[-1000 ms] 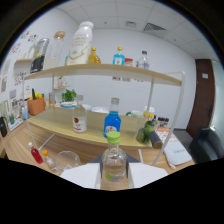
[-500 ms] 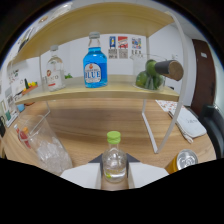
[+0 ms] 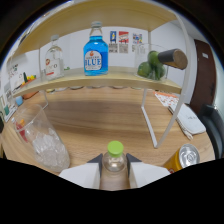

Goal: Make me a cup of Vodka Sunrise.

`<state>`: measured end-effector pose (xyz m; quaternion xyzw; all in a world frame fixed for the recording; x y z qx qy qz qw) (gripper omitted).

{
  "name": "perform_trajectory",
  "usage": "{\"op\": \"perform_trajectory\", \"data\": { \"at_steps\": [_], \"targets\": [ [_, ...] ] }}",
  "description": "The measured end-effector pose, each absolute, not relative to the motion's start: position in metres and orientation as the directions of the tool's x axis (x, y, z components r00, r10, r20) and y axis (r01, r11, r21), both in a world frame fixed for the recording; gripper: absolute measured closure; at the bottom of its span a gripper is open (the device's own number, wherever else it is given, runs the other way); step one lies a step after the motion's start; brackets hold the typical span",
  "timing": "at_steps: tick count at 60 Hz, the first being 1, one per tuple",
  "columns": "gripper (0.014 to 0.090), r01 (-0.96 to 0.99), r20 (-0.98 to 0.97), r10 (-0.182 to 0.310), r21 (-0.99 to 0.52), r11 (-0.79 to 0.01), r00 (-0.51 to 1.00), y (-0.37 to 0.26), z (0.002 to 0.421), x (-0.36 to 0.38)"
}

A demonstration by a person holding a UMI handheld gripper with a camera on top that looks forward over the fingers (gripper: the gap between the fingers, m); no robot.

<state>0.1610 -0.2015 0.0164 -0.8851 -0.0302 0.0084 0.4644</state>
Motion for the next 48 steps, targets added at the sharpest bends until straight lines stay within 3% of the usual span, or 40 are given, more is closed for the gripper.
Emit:
{"op": "perform_trajectory", "data": {
  "at_steps": [5, 12, 32, 48],
  "targets": [
    [0.0499, 0.028, 0.002, 0.046, -0.816, -0.577, 0.999, -0.206, 0.019, 0.162],
    [0.0191, 0.015, -0.006, 0.036, -0.819, -0.573, 0.999, -0.217, 0.038, 0.16],
    [0.0191, 0.034, 0.055, -0.024, -0.843, -0.537, 0.998, -0.274, 0.131, 0.125],
    [0.0187, 0.05, 0.074, -0.022, -0.829, -0.557, 0.997, -0.312, 0.151, 0.071]
  ]
}}
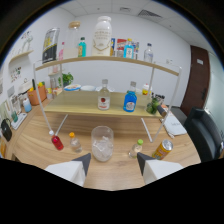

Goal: Make me a cup of Vodka Sunrise.

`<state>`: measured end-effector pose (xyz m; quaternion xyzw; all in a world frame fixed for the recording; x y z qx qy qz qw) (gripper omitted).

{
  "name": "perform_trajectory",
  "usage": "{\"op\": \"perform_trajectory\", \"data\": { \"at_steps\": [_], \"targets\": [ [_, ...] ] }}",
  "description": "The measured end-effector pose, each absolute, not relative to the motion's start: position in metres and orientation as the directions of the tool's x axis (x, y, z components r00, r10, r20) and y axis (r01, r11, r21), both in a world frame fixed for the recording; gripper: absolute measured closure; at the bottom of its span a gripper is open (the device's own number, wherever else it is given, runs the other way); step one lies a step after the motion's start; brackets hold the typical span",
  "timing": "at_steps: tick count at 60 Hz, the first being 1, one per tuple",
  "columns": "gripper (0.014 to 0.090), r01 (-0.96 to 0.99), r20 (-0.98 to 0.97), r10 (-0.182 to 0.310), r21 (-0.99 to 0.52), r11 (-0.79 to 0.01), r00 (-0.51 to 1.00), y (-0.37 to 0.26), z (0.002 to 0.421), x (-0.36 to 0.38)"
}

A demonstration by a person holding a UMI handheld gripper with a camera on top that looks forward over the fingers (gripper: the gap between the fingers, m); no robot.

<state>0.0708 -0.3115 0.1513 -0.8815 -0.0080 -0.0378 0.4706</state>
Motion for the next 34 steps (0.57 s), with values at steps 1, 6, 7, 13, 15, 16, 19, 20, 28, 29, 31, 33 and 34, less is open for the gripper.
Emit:
{"op": "perform_trajectory", "data": {
  "at_steps": [1, 6, 7, 13, 15, 16, 19, 20, 28, 29, 31, 33, 34],
  "targets": [
    [0.0186, 0.053, 0.077, -0.019, -0.828, -0.559, 0.997, -0.313, 0.151, 0.068],
    [0.0188, 0.055, 0.08, -0.021, -0.826, -0.561, 0.997, -0.318, 0.153, 0.057],
    [0.0187, 0.053, 0.078, -0.021, -0.826, -0.561, 0.997, -0.319, 0.153, 0.054],
    [0.0187, 0.037, 0.063, -0.026, -0.822, -0.569, 0.998, -0.324, 0.152, 0.043],
    [0.0187, 0.034, 0.06, -0.027, -0.821, -0.57, 0.998, -0.326, 0.152, 0.04],
    [0.0187, 0.035, 0.061, -0.027, -0.82, -0.571, 0.998, -0.326, 0.152, 0.039],
    [0.0185, 0.04, 0.065, -0.025, -0.821, -0.569, 0.998, -0.327, 0.153, 0.035],
    [0.0185, 0.041, 0.068, -0.025, -0.822, -0.568, 0.997, -0.328, 0.153, 0.035],
    [0.0188, 0.036, 0.071, -0.039, -0.821, -0.569, 0.997, -0.33, 0.154, 0.032],
    [0.0187, 0.034, 0.071, -0.043, -0.822, -0.569, 0.997, -0.33, 0.154, 0.032],
    [0.0186, 0.032, 0.07, -0.046, -0.821, -0.57, 0.996, -0.33, 0.155, 0.031],
    [0.0186, 0.026, 0.066, -0.05, -0.822, -0.569, 0.997, -0.33, 0.155, 0.03],
    [0.0187, 0.022, 0.062, -0.051, -0.823, -0.568, 0.997, -0.33, 0.156, 0.029]
  ]
}}
